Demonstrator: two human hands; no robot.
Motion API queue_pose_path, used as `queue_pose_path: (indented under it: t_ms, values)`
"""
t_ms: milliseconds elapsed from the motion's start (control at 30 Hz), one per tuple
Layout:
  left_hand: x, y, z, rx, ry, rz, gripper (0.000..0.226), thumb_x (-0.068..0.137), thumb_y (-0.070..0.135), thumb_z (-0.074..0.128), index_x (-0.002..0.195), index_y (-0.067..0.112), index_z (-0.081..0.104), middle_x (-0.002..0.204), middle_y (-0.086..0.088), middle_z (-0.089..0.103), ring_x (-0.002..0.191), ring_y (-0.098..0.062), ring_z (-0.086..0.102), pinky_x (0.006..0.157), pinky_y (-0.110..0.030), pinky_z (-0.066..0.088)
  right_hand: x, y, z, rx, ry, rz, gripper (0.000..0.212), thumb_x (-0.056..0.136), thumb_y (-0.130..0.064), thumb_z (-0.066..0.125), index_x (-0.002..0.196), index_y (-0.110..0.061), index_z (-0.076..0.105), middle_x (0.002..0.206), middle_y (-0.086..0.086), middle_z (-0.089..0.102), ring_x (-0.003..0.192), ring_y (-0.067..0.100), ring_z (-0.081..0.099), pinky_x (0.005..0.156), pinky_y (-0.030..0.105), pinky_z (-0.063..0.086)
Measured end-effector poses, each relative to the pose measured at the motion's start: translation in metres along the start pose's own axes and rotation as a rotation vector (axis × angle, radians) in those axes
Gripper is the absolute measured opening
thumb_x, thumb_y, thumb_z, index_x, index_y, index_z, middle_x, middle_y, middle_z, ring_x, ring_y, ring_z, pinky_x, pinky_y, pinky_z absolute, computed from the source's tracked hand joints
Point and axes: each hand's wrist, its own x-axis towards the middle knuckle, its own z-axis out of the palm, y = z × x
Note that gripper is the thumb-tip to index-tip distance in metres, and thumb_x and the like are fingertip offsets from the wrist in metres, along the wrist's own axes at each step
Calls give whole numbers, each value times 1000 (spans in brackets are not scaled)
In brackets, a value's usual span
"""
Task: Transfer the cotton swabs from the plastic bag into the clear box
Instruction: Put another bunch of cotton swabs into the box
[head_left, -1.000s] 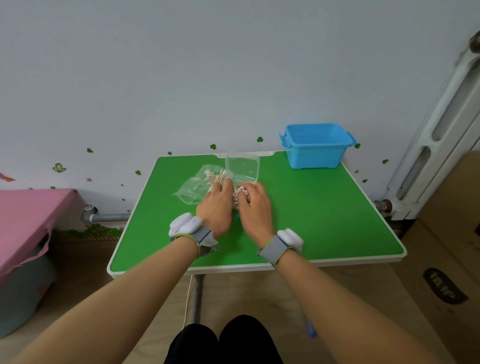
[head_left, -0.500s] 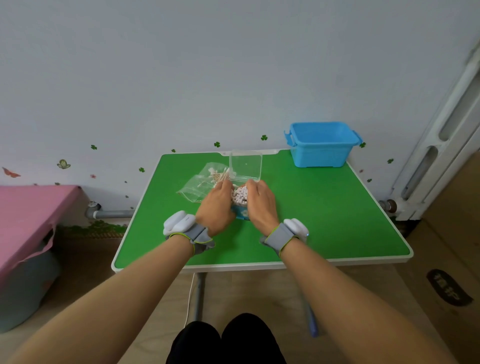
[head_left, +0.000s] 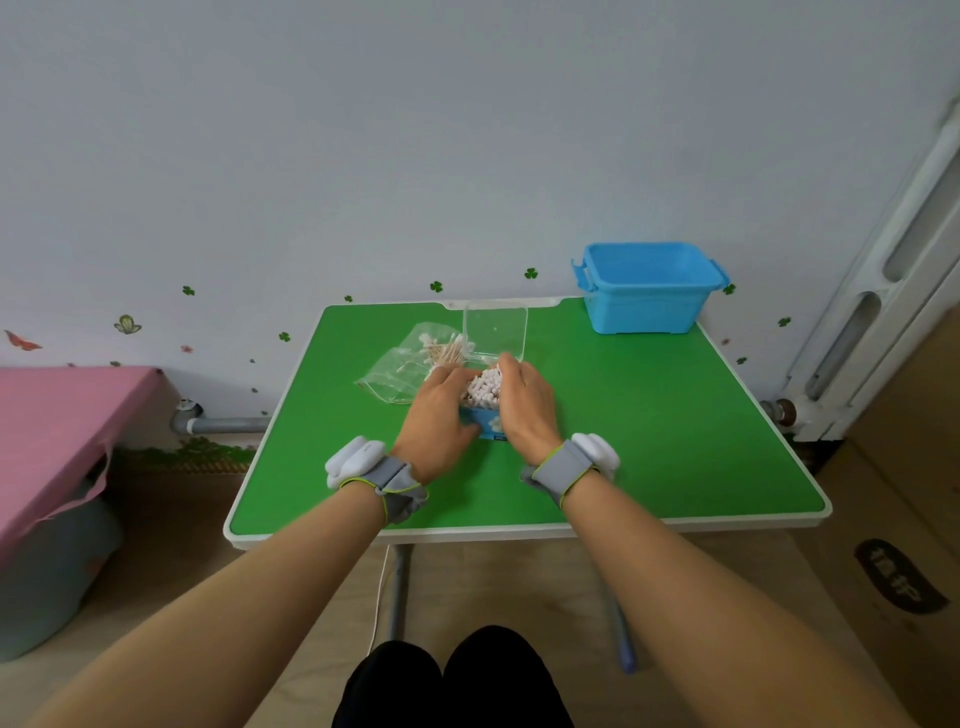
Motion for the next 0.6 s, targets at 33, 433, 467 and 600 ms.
queue_pose_path:
  t_ms: [33,433,467,600]
  values:
    - [0,-1,0,-11,-1,8,64,75,-2,67,134,11,49,134,-10,45,119,-25,49,95,-13,30,0,0,1,12,0,4,38,99,-29,33,65,-12,34,72,4,44,68,20,38,57,34,28]
    - [1,-1,6,37,-83,-15,85,80,13,70,148,35,23,149,-16,24,137,-36,26,115,-46,25,2,4,2,55,-19,33,49,101,-40,23,87,-6,55,98,12,60,86,24,51,72,31,34]
    - [2,-2,6,46,-92,-17,84,81,15,70,147,39,23,149,-16,22,136,-37,25,114,-46,24,2,4,3,69,-19,37,49,101,-42,22,92,-7,57,105,12,61,90,24,52,75,30,34]
    - [5,-2,4,62,-123,-17,87,83,18,68,146,47,16,148,-17,22,132,-37,27,111,-48,25,1,5,3,113,-26,40,55,101,-47,21,121,-11,58,127,10,57,102,20,51,83,26,32]
